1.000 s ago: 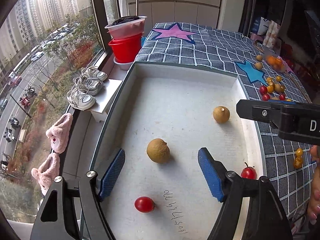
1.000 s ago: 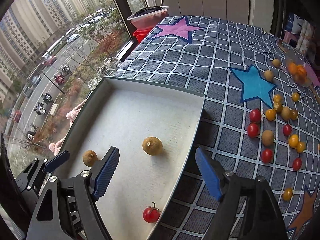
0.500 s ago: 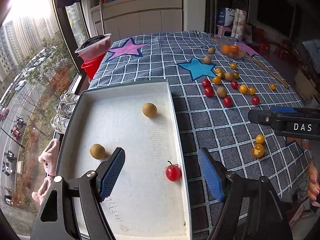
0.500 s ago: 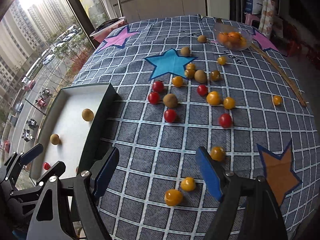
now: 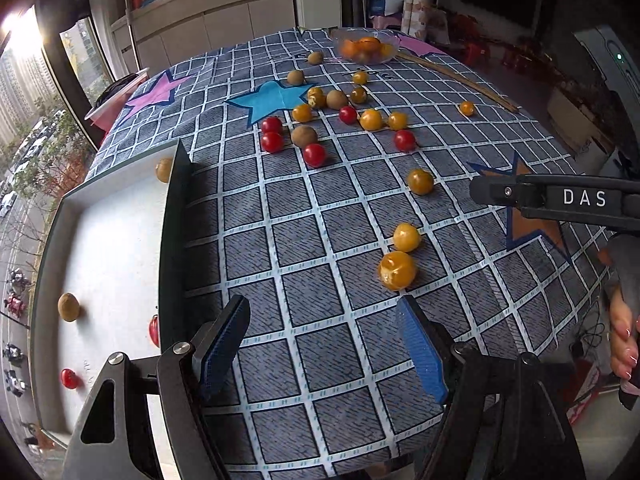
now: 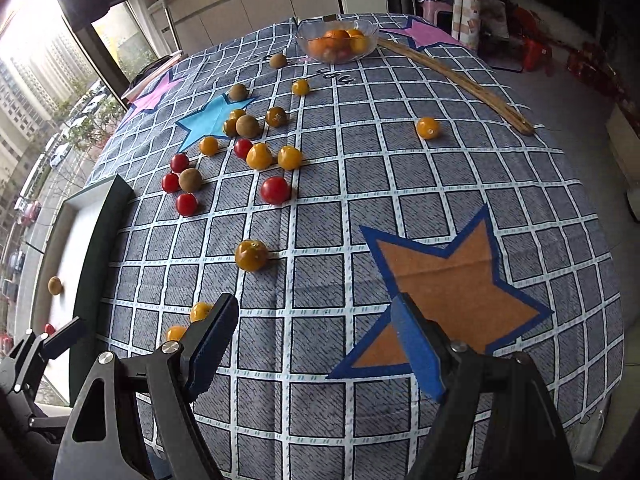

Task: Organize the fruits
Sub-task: 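Move the left tool back toward a yellow cherry tomato, then close the left gripper on the yellow cherry tomato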

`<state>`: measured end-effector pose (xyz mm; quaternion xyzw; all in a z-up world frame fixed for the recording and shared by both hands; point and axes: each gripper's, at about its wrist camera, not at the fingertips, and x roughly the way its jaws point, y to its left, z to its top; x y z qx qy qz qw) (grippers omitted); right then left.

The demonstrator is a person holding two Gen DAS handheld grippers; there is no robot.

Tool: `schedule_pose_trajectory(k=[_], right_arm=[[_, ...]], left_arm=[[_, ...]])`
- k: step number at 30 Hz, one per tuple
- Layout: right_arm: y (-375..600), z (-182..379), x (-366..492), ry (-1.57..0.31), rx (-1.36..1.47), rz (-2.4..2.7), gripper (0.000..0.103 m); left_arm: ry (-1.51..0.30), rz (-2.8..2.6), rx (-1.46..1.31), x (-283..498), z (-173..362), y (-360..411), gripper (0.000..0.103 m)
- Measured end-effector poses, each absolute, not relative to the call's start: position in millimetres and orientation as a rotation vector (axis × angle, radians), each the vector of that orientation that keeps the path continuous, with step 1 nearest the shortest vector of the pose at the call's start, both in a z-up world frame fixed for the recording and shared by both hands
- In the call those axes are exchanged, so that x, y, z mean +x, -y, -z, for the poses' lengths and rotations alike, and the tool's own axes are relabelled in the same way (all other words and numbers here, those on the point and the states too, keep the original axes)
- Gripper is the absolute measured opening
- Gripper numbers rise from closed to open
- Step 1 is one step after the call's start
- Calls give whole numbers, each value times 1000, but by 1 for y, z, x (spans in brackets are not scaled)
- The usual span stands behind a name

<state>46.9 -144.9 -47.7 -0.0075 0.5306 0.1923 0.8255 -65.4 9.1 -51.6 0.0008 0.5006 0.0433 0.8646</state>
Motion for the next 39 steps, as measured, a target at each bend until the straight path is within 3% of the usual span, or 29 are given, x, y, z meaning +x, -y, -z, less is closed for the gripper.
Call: schedule_pose_trajectory(k=[21,25,27,29,32,36,39], right_arm=[[94,70,100,-1108,-64,-499,78],[82,72,104,-1101,-92,-501,75],[77,72,106,-1097,-103,-494,69],[74,71,107,-1095,-104,-487,60],[73,71,109,-1102,-74,-500,36],[81,69,110,-1115,-6,-528,19],[93,67,105,-1123,43,-544,17]], left_arm=[[-1075,-113,12,-32,75,18,76],[-1075,-96,-10,-31,74,22,62],[-1071,-98,1,-31,73,24,61],[-1073,-73,-27,-32,73,24,46],[-1071,-48,-26,-33,71,27,26],[-1071,-19,-44,-36,70,24,26],[-1075,2,-102,-40,69,16,26]])
